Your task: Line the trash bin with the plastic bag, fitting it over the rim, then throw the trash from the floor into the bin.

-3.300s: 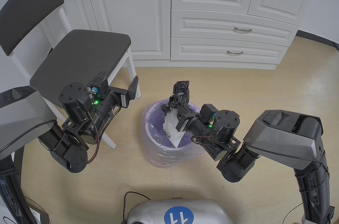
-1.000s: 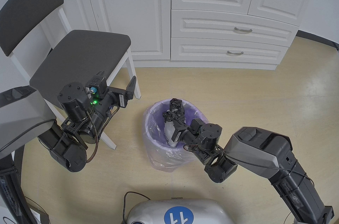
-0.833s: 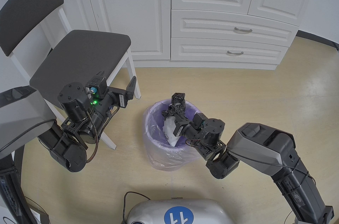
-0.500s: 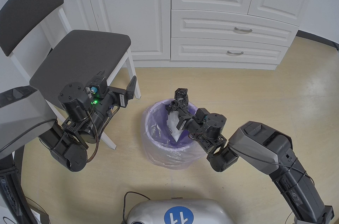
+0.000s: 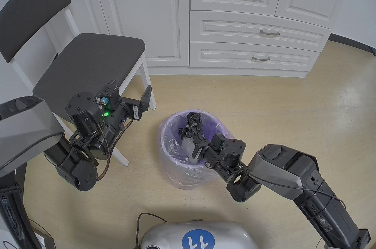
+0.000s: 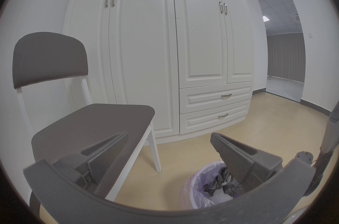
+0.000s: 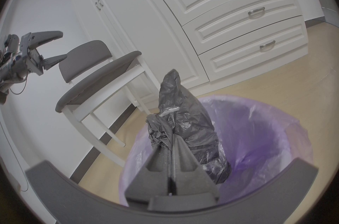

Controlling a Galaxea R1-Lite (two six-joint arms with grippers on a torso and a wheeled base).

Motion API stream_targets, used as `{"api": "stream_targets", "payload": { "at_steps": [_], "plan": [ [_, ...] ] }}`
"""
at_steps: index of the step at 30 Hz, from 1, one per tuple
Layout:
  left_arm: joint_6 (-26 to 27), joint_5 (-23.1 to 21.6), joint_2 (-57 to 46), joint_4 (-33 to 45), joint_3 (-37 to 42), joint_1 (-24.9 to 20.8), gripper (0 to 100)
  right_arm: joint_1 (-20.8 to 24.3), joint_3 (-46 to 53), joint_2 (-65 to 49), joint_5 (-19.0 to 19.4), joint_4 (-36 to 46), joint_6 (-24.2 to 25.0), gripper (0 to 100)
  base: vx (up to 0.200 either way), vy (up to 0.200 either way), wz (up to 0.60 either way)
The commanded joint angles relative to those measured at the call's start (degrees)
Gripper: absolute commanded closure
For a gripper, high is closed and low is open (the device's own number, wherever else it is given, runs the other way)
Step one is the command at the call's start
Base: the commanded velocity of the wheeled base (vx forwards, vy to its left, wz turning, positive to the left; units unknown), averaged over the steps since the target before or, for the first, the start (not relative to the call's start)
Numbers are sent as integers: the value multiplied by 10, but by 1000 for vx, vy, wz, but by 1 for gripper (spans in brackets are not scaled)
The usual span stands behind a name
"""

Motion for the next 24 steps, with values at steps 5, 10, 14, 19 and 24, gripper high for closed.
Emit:
{"api": "stream_targets", "payload": {
  "at_steps": [5,10,14,19,24],
  "plan": [
    [0,0,1,0,-2,4,0,3,17,1,2,0,-6,100,0,0,0],
    [0,0,2,0,-3,8,0,0,17,-3,2,1,-7,0,0,0,0],
    [0,0,2,0,-3,8,0,-3,17,-8,2,-3,-8,0,0,0,0],
    [0,0,2,0,-3,8,0,-5,18,-13,2,-4,-9,0,0,0,0],
    [0,0,4,1,-2,7,0,-9,23,-39,2,-14,-9,0,0,0,0]
  ]
}}
